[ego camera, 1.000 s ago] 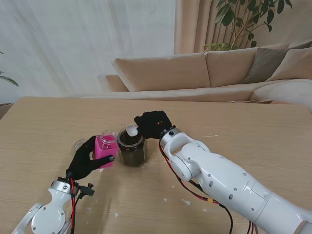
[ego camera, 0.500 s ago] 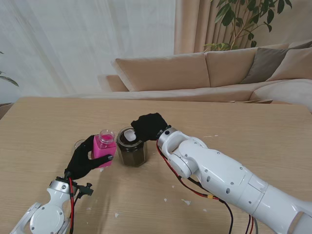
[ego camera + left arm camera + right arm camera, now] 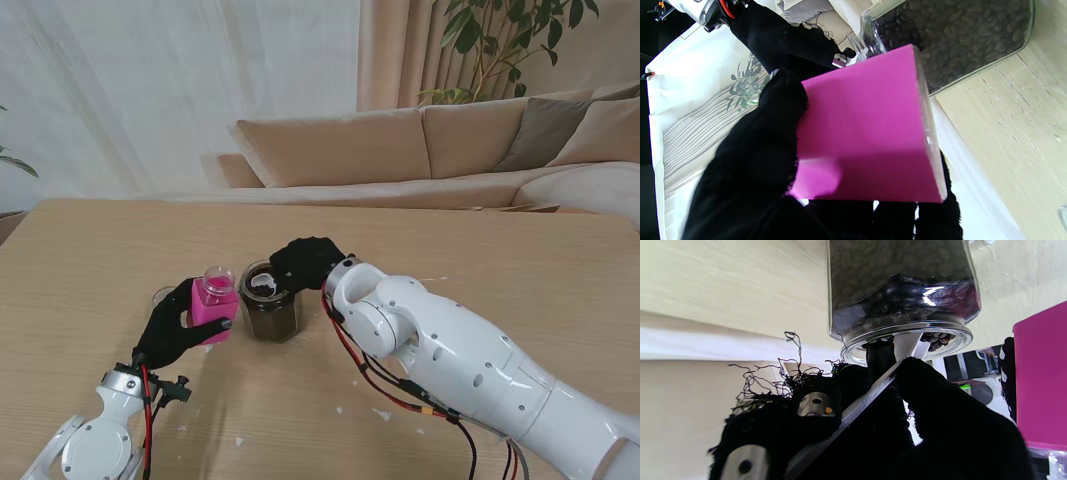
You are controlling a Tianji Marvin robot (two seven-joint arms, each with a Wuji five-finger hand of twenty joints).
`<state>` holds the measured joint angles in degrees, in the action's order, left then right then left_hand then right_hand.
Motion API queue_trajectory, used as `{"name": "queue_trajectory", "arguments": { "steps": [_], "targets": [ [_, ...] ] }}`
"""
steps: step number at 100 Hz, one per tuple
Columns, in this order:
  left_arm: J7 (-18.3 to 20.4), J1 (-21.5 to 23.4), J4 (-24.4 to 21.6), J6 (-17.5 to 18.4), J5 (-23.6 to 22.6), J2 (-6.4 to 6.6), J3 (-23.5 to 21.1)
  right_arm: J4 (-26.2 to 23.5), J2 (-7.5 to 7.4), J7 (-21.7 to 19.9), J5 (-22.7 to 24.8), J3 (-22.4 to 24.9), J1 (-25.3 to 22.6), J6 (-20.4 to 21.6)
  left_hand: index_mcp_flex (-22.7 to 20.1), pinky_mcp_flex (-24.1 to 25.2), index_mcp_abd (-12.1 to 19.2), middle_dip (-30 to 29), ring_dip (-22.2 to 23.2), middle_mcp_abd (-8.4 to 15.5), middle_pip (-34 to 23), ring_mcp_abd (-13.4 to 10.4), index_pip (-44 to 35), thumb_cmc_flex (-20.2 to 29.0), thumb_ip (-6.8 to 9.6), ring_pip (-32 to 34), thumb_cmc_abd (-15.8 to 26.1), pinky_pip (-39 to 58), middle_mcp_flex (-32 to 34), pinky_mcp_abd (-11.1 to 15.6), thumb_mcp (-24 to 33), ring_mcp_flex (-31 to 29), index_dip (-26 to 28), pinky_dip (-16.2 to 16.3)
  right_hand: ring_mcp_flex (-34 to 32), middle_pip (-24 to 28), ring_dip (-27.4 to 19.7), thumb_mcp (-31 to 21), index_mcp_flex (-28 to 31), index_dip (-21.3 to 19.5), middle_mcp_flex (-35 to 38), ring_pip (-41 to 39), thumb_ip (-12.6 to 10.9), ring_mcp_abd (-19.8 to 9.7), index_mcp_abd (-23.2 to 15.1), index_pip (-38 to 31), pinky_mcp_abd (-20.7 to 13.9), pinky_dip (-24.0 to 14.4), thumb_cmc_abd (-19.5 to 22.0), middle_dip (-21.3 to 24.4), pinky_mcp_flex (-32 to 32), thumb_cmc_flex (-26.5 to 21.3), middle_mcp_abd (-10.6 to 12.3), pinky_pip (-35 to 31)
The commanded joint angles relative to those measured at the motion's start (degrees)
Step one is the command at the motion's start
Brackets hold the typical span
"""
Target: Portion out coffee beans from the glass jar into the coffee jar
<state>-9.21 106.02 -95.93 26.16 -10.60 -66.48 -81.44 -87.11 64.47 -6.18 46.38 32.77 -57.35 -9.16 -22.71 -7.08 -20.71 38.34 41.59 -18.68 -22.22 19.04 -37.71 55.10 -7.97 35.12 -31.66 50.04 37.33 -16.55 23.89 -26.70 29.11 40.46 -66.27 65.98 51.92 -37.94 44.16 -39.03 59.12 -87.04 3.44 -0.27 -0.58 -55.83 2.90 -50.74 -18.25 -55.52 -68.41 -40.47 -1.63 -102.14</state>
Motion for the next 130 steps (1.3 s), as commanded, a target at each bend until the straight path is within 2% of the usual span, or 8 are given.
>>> {"name": "queue_trajectory", "arguments": {
  "steps": [1,30,54,130],
  "targets": [
    [0.8,0.4,-0.3,0.3,0.0,-0.30,0.1,-0.6,0.10,-1.8,-1.3,0.2,-0.2,-0.7,-2.6,-0.2,6.5,1.9,0.7,4.3,-5.9,-0.3,-7.0,8.7,2.57,0.5,8.7,1.0,1.9,-0.4,6.6,1.2,2.7,0.0,-1.4,0.9,0.8,-0.5,-1.0,-0.5,0.4,-2.5,-1.5,-1.1,-1.7,-1.3,-8.7,-0.1,1.4,-0.9,-2.6,-1.6,-1.0,-17.8],
    [0.8,0.3,-0.2,0.3,0.0,-0.29,0.1,-1.3,0.10,-4.6,-7.2,2.1,-0.9,-4.2,-2.6,-0.1,6.5,1.9,0.7,4.3,-5.9,-0.3,-7.0,8.7,2.57,0.5,8.7,1.0,1.9,-0.5,6.6,1.2,2.7,0.0,-1.4,1.1,0.8,-0.5,-1.0,-0.5,0.3,-2.7,-1.6,-0.8,-1.2,-1.3,-8.5,-0.5,1.3,-0.9,-2.6,-1.9,-1.5,-17.8],
    [0.8,0.1,0.0,0.1,-0.1,-0.30,0.4,-3.0,-0.06,-5.3,-9.5,4.5,-2.5,-6.0,-2.6,-0.2,6.6,1.9,0.7,4.4,-6.0,-0.4,-7.0,8.6,2.55,0.5,8.7,1.0,2.0,-0.5,6.6,1.2,2.8,0.0,-1.4,1.2,0.8,-0.5,-1.0,-0.4,0.2,-2.8,-1.6,-0.6,-0.9,-1.4,-8.2,-0.8,1.4,-0.8,-2.6,-2.0,-1.7,-17.8],
    [0.4,-0.6,0.9,-1.6,-0.3,-0.40,2.2,-14.0,-1.10,-5.7,-7.7,13.1,-9.5,-10.3,-2.6,-0.2,6.5,1.9,0.7,4.3,-5.9,-0.3,-7.0,8.7,2.54,0.5,8.7,1.1,1.9,-0.5,6.6,1.3,2.8,-0.1,-1.5,1.3,0.7,-0.6,-0.8,-0.1,0.3,-3.0,-1.5,0.0,-0.4,-1.5,-7.5,-1.4,0.9,-0.7,-2.7,-2.4,-2.2,-17.8]
  ]
}}
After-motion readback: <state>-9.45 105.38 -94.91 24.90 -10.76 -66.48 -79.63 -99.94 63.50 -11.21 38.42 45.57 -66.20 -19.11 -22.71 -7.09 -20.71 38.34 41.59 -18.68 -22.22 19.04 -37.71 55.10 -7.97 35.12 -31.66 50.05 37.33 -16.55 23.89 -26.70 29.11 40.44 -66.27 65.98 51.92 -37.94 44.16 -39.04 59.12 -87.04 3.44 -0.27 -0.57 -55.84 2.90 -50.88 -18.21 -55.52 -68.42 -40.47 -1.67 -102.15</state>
